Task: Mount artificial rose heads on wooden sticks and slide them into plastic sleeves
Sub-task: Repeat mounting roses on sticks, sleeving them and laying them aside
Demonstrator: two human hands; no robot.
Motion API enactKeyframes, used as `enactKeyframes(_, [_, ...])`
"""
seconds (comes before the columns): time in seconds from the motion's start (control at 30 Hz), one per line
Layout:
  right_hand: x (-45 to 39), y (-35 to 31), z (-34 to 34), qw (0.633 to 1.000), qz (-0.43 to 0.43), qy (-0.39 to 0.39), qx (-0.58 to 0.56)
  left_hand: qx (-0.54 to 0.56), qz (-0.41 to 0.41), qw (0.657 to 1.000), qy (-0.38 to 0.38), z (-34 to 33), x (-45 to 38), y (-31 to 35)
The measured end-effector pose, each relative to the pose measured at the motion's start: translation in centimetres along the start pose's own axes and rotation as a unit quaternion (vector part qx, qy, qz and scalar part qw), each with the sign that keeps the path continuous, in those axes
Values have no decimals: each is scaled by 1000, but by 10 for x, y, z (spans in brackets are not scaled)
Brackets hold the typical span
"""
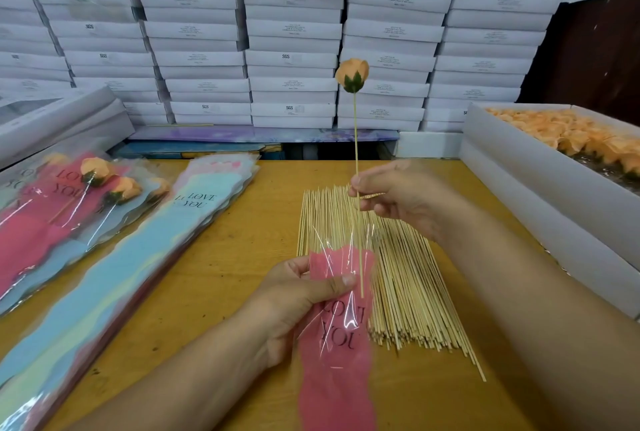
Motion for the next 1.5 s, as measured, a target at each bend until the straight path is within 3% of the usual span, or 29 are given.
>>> enactKeyframes(0.63, [13,37,-15,997,-70,-14,-10,25,-13,1000,0,-1,1,7])
enactKeyframes(0.83, [16,31,-17,998,-56,-35,4,26,-22,999,2,-2,2,8])
enactKeyframes(1.17, [-7,-7,4,997,-5,52,-50,49,-4,999,-16,-10,9,5])
enactKeyframes(1.5, [10,14,-9,999,-18,-17,24,36,-23,999,-3,-8,11,13])
Point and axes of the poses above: each hand's wrist, its own x-axis away from the middle knuckle, its own z-axis out of the back of the hand, y = z × x, the point moved 9 cm from there along -x, towards the middle knuckle, and after that the axes turned 4 degrees about y, right-handed, at the moved point
